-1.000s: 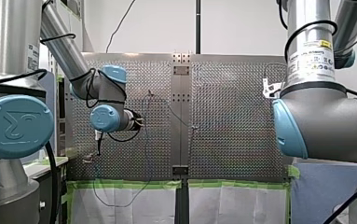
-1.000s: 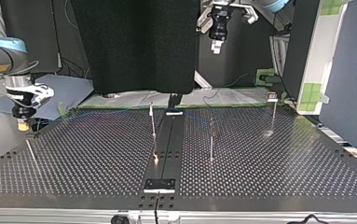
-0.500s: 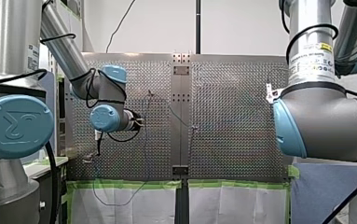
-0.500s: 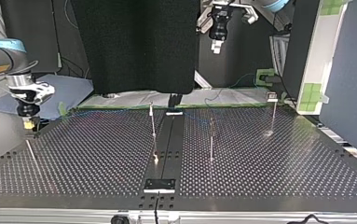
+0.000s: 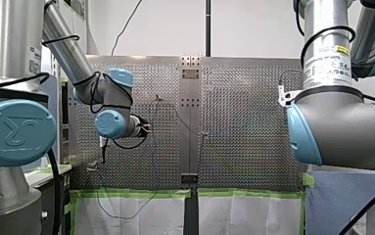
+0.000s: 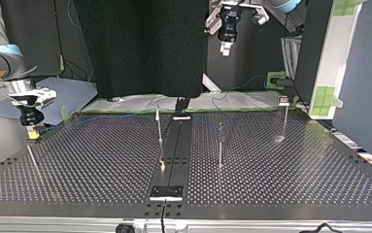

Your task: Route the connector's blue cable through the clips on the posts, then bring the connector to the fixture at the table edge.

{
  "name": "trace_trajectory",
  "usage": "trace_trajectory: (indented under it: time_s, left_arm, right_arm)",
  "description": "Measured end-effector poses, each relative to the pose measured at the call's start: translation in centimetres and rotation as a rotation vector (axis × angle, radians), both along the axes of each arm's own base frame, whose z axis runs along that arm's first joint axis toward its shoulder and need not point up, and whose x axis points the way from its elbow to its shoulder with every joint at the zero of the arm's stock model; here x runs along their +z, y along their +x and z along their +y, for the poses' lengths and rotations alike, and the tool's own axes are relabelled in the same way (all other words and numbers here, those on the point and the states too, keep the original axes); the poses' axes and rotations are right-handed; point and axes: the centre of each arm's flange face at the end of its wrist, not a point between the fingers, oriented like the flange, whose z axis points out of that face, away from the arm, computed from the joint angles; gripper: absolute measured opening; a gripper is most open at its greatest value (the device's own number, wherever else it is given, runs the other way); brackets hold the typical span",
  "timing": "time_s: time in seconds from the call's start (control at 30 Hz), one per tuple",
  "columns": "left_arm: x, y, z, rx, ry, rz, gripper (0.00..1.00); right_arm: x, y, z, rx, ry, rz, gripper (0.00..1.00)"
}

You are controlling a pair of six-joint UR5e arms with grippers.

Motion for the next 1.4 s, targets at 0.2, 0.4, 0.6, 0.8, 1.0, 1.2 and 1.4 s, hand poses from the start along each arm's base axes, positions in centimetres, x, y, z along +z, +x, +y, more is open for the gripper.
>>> trace_trajectory:
  time_s: [0.2,0.4,0.6,0.8,1.0,1.2,1.4]
  left_arm:
    - [0.0,0.0,0.0,0.0,0.0,0.0,1.0]
    - [0.0,0.0,0.0,-0.001,0.004,0.0,1.0]
    - [0.0,0.0,0.0,0.0,0.005,-0.002,1.0]
    - [0.0,0.1,0.0,0.0,0.005,-0.003,1.0]
    - [0.1,0.2,-0.1,-0.002,0.003,-0.005,1.0]
    - [0.1,0.1,-0.1,-0.003,0.005,0.0,1.0]
    - [0.1,0.0,-0.1,-0.006,0.005,0.003,1.0]
  right_arm:
    - [0.2,-0.2,0.0,0.042,0.009,-0.018,0.0]
    - [0.2,-0.8,-0.1,0.032,0.019,-0.035,0.0]
    - [0.2,-1.6,-0.4,-0.011,0.02,-0.044,0.0]
    - [0.5,-2.0,-0.7,-0.04,0.017,-0.051,0.0]
    - [0.7,-1.8,-1.0,-0.06,0.021,-0.071,0.0]
    - [0.5,-1.2,-1.3,-0.052,0.026,-0.076,0.0]
    - [0.1,-0.4,-1.5,-0.041,0.034,-0.075,0.0]
